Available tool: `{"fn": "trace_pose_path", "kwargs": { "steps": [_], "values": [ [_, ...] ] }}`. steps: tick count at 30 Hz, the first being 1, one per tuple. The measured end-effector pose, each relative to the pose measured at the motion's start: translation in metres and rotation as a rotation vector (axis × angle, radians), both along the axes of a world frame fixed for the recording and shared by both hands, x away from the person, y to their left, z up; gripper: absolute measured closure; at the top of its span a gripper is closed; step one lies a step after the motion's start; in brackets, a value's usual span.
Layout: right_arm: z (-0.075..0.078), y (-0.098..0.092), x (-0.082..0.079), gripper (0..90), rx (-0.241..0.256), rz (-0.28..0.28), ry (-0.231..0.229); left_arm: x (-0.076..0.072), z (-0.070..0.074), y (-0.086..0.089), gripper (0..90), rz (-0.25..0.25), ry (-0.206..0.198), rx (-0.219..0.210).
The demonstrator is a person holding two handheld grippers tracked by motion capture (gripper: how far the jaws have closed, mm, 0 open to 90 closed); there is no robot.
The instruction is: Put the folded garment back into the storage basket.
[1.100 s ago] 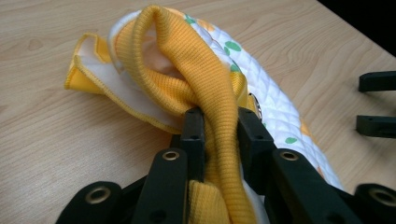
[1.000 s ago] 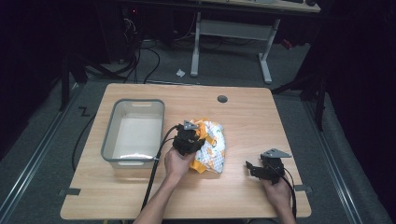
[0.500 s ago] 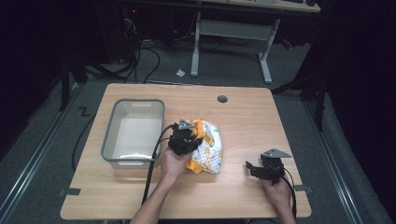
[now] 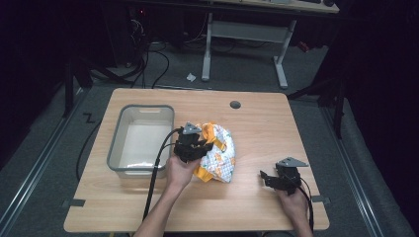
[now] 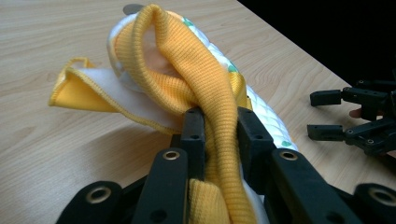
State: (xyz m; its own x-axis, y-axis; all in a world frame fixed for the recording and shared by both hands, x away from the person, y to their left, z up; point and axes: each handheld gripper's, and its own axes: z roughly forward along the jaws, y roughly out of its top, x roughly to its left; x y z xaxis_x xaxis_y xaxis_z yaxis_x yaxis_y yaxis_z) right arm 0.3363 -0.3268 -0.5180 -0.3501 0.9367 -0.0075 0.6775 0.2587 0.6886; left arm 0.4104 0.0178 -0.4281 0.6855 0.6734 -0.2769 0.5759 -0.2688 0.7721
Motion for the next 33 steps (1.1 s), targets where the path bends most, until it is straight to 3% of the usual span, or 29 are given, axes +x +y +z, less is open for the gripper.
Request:
{"fn": "trace_pose_path", "kwargs": {
  "steps": [9,16,33],
  "values": [
    [0.000,0.000,0.000,27.1,0.000,0.001,0.000,-0.002,0.015,0.016,75.4,0.001,-0.015,-0.010],
    [0.000,0.000,0.000,27.1,0.000,0.000,0.000,-0.002,0.023,0.032,75.4,0.009,-0.013,-0.051],
    [0.000,0.000,0.000,27.1,0.000,0.000,0.000,-0.002,0.039,0.054,75.2,0.036,-0.044,-0.061]
  ]
}}
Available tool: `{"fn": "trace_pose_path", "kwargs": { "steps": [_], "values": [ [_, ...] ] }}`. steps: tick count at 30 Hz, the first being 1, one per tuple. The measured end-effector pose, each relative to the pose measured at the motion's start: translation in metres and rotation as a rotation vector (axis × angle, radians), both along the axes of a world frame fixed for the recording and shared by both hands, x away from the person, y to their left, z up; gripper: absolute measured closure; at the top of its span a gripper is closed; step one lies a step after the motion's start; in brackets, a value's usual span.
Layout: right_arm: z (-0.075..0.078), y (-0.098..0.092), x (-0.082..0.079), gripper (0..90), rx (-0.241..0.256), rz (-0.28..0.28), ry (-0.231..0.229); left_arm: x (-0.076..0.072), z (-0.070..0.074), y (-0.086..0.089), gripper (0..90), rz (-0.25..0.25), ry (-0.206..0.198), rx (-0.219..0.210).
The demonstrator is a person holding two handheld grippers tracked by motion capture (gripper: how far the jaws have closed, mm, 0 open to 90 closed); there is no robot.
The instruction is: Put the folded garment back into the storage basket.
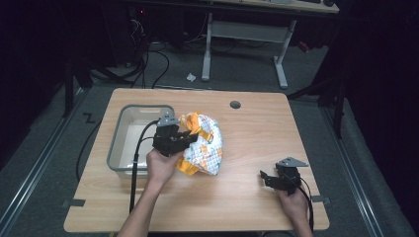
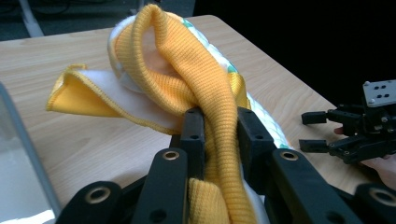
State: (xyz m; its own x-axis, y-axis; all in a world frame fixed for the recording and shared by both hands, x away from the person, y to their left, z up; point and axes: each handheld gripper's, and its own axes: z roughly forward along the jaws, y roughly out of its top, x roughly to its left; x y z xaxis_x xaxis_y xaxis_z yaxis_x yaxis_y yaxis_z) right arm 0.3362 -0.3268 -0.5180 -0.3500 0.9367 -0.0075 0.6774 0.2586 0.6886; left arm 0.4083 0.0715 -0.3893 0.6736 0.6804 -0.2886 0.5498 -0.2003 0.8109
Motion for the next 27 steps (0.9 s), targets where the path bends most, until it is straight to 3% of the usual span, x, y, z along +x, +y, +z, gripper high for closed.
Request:
{"fn": "trace_pose_path", "kwargs": {
  "steps": [12,17,27],
  "values": [
    [0.000,0.000,0.000,27.0,0.000,0.000,0.000,0.001,0.012,0.021,75.2,0.021,-0.008,-0.007],
    [0.000,0.000,0.000,27.0,0.000,0.000,0.000,0.000,0.015,0.033,75.2,0.047,-0.013,-0.031],
    [0.000,0.000,0.000,27.0,0.000,0.000,0.000,0.002,0.018,0.048,75.2,0.065,-0.007,-0.021]
  ]
}}
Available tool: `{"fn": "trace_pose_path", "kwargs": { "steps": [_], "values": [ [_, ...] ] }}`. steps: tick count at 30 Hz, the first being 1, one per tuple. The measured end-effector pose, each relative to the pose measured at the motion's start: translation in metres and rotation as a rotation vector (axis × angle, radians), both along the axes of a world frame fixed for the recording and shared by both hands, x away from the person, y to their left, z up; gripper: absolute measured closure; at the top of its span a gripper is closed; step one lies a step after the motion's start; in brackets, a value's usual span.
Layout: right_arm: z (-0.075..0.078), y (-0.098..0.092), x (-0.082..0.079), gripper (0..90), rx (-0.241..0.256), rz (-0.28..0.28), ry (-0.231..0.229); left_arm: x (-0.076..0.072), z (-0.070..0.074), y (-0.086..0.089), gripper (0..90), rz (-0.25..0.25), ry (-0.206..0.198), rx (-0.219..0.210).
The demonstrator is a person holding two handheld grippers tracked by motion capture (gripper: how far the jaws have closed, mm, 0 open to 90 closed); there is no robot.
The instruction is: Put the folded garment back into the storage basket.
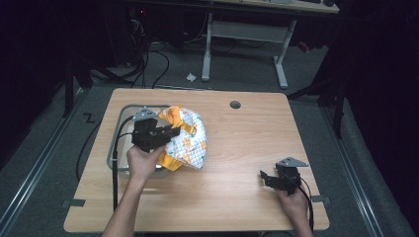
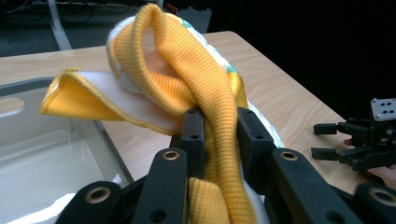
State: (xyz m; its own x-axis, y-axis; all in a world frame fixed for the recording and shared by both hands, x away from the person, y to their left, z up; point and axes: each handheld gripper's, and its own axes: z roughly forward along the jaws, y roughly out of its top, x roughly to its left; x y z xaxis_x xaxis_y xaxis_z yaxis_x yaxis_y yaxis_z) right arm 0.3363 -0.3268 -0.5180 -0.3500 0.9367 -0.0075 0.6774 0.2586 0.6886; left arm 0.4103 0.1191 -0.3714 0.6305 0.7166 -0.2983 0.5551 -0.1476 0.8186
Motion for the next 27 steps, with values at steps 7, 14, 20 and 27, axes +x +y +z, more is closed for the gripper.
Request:
{"fn": "trace_pose_path", "kwargs": {
  "steps": [7,14,20,27],
  "values": [
    [0.000,0.000,0.000,27.0,0.000,0.000,0.000,0.001,0.002,0.013,75.2,0.015,0.007,-0.016],
    [0.000,0.000,0.000,27.0,0.000,0.000,0.000,0.002,0.004,0.028,75.2,0.043,0.012,-0.012],
    [0.000,0.000,0.000,27.1,0.001,-0.001,0.000,0.005,0.002,0.036,75.2,0.060,0.022,-0.004],
    [0.000,0.000,0.000,27.0,0.000,-0.001,0.000,0.008,0.000,0.045,75.2,0.084,0.030,0.009]
  ]
}}
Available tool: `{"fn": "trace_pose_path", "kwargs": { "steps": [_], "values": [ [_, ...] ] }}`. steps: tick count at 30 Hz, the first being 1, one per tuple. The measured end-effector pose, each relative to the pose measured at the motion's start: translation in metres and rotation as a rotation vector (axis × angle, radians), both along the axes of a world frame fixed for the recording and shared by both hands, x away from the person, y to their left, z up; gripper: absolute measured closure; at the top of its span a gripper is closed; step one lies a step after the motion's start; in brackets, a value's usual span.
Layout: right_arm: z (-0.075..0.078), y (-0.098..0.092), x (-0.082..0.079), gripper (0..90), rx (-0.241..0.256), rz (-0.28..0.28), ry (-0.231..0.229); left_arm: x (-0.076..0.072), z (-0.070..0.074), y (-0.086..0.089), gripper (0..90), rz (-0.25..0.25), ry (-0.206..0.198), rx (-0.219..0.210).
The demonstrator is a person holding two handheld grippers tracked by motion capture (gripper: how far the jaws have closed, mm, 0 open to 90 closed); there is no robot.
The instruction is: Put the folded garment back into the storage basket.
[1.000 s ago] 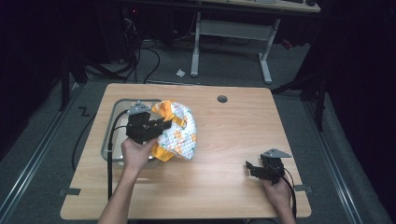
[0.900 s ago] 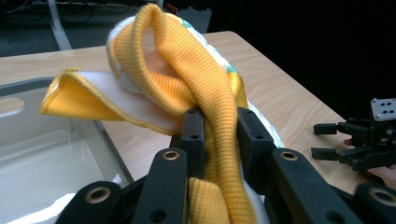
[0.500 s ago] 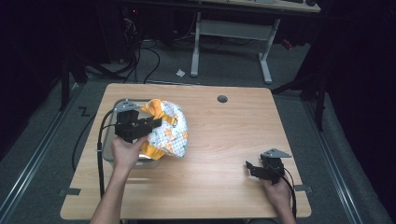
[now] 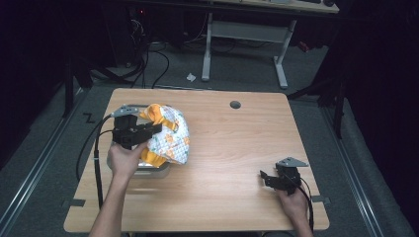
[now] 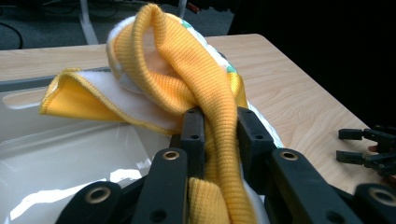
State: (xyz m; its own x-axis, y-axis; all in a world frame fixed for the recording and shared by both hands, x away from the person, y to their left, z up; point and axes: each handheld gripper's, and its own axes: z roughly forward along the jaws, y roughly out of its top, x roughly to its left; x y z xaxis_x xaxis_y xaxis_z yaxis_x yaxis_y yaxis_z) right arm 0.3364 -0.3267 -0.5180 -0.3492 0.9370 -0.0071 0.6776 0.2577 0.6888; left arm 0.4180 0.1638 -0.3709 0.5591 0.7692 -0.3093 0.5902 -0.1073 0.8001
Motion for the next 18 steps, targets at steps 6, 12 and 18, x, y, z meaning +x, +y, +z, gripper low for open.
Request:
{"fn": "trace_pose_path", "kwargs": {
  "steps": [6,12,18],
  "values": [
    [0.000,0.000,0.000,27.0,0.000,0.000,0.000,0.002,-0.001,0.006,75.3,0.012,0.006,0.011],
    [0.000,0.000,0.000,27.1,0.000,0.000,0.000,0.003,-0.001,0.010,75.3,0.016,0.007,0.025],
    [0.000,0.000,0.000,27.1,0.000,0.000,0.000,0.004,0.000,0.016,75.2,0.027,0.004,0.036]
  ]
}}
